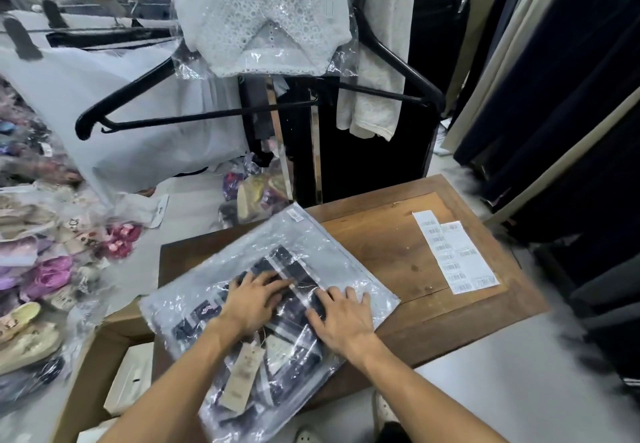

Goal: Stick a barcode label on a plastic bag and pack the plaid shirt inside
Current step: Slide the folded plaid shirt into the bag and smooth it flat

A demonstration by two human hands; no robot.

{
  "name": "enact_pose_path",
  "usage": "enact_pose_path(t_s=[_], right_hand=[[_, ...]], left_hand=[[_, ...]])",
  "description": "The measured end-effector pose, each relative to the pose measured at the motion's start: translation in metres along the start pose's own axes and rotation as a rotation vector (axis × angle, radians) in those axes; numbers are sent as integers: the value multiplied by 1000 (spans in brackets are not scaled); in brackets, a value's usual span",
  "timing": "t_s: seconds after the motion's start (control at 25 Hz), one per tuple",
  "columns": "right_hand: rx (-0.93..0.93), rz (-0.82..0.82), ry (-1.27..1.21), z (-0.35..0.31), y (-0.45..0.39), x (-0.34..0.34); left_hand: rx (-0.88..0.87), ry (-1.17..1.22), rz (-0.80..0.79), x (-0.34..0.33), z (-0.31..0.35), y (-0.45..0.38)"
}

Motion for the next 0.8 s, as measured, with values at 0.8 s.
enact_pose_path(t_s=[0.8], right_hand=[[124,-181,-211,95,-110,22]], left_hand=[[221,175,-18,-20,100,12]])
Point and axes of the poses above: each hand's wrist, its own y-axis away from the middle knuckle, its own x-axis out of the back of the hand, z = x × y, the point moved 1 cm from there along -y, towards the middle knuckle, and after that the axes turned 14 degrees about z, right-handed, at the moved point
